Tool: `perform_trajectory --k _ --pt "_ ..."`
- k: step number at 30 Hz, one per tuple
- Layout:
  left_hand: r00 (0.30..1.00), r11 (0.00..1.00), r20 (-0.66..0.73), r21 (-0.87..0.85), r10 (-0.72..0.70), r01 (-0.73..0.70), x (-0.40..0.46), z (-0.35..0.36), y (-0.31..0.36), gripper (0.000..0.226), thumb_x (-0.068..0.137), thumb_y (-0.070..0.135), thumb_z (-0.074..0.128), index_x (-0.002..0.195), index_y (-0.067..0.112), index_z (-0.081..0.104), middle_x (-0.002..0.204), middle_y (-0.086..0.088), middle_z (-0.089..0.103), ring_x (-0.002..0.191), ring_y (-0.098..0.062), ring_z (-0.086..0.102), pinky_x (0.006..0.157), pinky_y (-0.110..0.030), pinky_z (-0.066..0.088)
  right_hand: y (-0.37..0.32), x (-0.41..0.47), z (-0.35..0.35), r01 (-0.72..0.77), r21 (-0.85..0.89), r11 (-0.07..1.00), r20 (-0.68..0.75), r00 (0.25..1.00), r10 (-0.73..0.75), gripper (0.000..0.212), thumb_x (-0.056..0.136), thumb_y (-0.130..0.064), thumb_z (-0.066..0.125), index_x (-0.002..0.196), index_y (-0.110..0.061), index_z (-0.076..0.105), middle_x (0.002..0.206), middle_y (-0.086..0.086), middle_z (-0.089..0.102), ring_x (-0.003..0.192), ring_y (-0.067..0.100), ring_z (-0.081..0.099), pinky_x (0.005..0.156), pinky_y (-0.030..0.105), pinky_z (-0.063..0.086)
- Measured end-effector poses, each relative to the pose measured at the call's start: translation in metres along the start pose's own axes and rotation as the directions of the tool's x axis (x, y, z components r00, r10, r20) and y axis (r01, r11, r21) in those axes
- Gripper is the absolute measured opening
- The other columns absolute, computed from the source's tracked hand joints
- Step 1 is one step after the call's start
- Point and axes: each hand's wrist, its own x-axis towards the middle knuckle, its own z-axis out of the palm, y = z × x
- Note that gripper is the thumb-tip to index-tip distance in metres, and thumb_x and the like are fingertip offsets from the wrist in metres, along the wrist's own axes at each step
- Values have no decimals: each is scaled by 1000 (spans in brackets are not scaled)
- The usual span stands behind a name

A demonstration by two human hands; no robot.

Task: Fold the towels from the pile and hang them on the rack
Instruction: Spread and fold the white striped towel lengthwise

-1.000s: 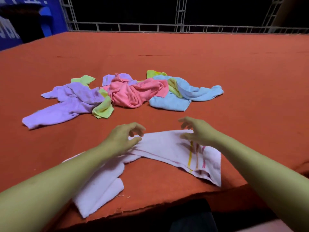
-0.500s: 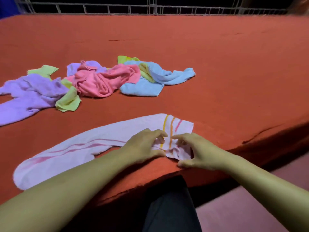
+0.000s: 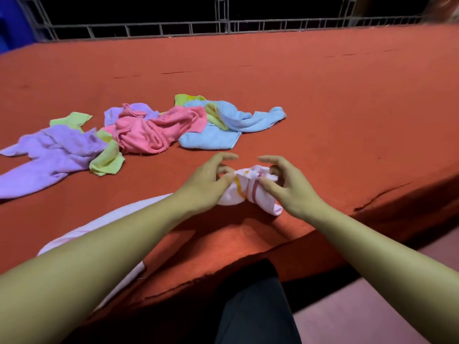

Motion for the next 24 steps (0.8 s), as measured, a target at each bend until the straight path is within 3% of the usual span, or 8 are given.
perform_trajectory --k 2,4,9,11,13,18,20,24 --pt "997 997 55 -49 -63 66 -2 -1 8 36 94 30 62 127 27 50 74 19 66 72 2 59 75 -20 44 -4 1 4 11 -5 1000 -2 1000 -11 39 90 -13 62 123 -33 52 105 -3 68 95 14 66 87 28 51" --pt "992 990 70 -83 -108 114 -7 3 8 41 91 33 67 128 24 50 75 13 68 64 6 59 67 -16 41 -6 0 6 19 -25 1000 8 1000 -19 42 91 -10 65 123 -34 51 99 -4 69 92 12 67 86 30 52" --pt "995 995 9 9 -99 99 -16 19 -1 46 80 47 72 120 32 55 75 14 69 69 -3 61 73 -25 45 -8 -4 -6 19 -89 996 40 999 -15 52 87 -6 69 123 -38 50 96 -6 69 88 15 67 80 37 54" --pt "999 999 -32 21 -34 34 -17 27 7 41 85 35 73 122 29 55 71 17 67 65 -1 57 69 -20 44 -10 -3 -17 27 -94 995 11 1000 -27 55 86 -3 68 123 -38 50 97 -5 69 89 14 66 78 37 52" --pt "987 997 -141 25 73 -70 -12 31 21 38 86 26 73 120 30 56 74 12 70 69 -3 61 72 -24 49 -16 -1 -28 67 -107 992 -51 996 -73 53 86 -2 69 125 -34 51 96 -5 69 91 12 66 80 40 51" --pt "900 970 -363 71 243 -233 17 32 52 45 80 27 76 115 42 52 72 23 69 83 3 69 82 -32 57 -35 12 -53 209 -135 969 -215 948 -235 52 85 -6 70 127 -30 51 91 -10 68 92 8 65 86 49 51" --pt "912 961 -309 142 269 -236 19 35 55 41 81 32 75 115 40 53 71 21 70 77 0 69 78 -31 56 -28 6 -56 192 -126 973 -194 957 -214 52 85 -1 68 128 -27 51 95 -2 66 92 10 64 86 46 52" --pt "993 947 93 307 69 -95 -3 61 28 47 81 33 75 121 40 52 78 19 71 69 1 62 74 -25 48 17 -30 -58 -39 -141 989 77 996 50 51 81 -9 62 127 -30 52 97 -3 66 90 15 65 85 43 52"
